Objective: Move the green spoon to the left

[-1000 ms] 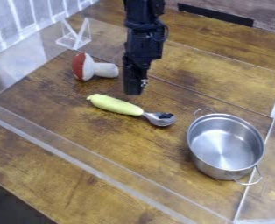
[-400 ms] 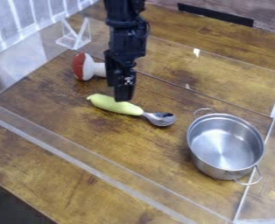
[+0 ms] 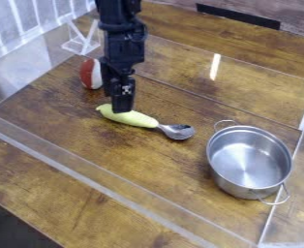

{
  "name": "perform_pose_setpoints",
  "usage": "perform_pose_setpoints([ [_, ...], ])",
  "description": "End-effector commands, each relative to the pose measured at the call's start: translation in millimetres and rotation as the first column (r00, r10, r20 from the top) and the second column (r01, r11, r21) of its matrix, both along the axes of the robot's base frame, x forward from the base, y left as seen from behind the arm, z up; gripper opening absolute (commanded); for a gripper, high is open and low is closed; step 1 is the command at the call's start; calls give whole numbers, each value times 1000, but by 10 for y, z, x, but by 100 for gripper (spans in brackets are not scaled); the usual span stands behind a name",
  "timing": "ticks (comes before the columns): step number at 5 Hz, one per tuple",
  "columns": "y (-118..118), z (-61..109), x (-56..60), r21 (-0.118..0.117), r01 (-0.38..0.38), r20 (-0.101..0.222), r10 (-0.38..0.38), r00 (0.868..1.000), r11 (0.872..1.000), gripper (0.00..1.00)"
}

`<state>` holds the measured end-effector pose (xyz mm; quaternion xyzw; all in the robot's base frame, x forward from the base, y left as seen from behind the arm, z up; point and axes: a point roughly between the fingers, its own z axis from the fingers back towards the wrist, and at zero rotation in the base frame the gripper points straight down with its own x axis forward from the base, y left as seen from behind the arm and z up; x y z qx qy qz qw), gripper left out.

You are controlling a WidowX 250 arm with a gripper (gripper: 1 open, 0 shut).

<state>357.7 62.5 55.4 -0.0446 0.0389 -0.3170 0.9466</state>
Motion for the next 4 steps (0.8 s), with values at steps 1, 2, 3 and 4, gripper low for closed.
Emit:
perform_pose_setpoints([
  [1,123,213,-2,12,-25,93,24,995,1000,100],
  [2,140,119,-34,5,-31,93,31,995,999,100],
  [3,166,29,-99,-2,3,93,-3,996,1000,100],
  [4,197,6,-152,-12,29,98,-28,995,1000,0],
])
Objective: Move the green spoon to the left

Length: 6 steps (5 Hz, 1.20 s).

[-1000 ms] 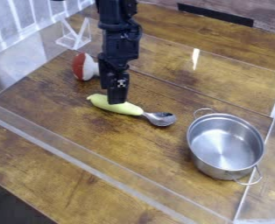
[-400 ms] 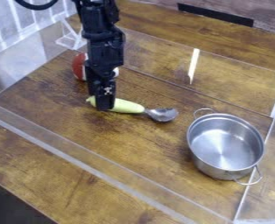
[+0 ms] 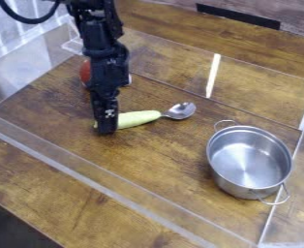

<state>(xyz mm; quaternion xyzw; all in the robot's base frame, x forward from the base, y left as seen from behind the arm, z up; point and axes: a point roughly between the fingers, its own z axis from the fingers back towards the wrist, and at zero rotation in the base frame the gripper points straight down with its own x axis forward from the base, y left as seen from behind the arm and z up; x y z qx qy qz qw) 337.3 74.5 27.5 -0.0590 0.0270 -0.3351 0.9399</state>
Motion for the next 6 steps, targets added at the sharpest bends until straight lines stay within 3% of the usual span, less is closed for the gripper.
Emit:
perform_pose_setpoints([
  [1,104,287,3,14,13,84,-14,996,1000,0],
  [3,58,283,109,0,38,80,-38,996,999,0],
  [6,-40,172,33,-27,99,67,-97,993,995,0],
])
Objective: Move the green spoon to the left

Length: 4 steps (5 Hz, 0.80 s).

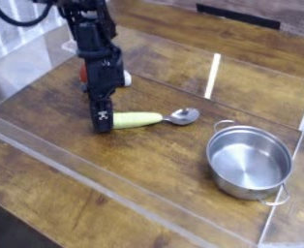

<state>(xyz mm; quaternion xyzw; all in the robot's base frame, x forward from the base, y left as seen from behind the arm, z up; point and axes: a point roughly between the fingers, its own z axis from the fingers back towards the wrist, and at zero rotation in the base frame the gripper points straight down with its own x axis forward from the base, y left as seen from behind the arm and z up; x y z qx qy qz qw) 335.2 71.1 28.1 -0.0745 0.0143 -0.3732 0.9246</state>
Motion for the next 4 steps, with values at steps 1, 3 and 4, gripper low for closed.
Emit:
perform_pose_setpoints([
  [1,-14,162,53,0,40,44,-40,998,999,0],
  [3,-114,152,162,-20,-9,33,10,999,1000,0],
  [4,-59,151,86,-30,23,28,-22,999,999,0],
])
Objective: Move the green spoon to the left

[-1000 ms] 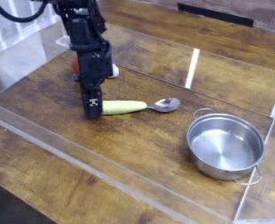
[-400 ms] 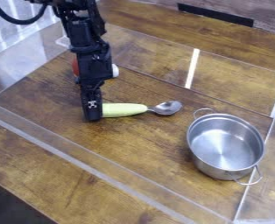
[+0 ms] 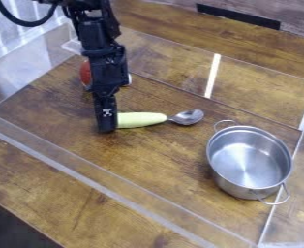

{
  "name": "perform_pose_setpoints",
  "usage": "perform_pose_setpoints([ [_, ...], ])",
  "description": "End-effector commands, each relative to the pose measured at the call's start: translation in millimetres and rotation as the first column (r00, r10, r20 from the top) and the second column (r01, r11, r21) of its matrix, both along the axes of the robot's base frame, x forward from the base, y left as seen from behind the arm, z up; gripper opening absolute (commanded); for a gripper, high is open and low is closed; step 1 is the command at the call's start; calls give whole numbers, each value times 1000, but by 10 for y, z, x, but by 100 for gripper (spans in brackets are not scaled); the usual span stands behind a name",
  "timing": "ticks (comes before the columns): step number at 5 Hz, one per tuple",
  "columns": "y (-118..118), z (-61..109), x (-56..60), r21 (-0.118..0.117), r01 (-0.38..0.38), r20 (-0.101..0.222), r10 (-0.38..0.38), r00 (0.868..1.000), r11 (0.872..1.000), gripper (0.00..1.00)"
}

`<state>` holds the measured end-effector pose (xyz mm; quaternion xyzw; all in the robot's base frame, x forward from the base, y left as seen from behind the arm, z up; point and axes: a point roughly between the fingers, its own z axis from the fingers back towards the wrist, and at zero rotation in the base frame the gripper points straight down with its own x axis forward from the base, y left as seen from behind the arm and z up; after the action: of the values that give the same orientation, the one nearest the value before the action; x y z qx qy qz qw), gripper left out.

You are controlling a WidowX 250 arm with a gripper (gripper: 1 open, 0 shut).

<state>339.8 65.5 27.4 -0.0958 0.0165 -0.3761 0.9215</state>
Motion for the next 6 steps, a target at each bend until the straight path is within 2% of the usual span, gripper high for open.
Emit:
perform_pose_setpoints([
  [1,57,160,-35,-2,46,42,-46,998,999,0],
  [2,120,205,-52,2,32,47,-32,998,999,0],
  [4,223,276,-161,10,140,56,-140,989,990,0],
  [5,297,274,-192,13,46,57,-47,997,999,0],
  [6,371,283,-225,14,-49,57,48,997,999,0],
])
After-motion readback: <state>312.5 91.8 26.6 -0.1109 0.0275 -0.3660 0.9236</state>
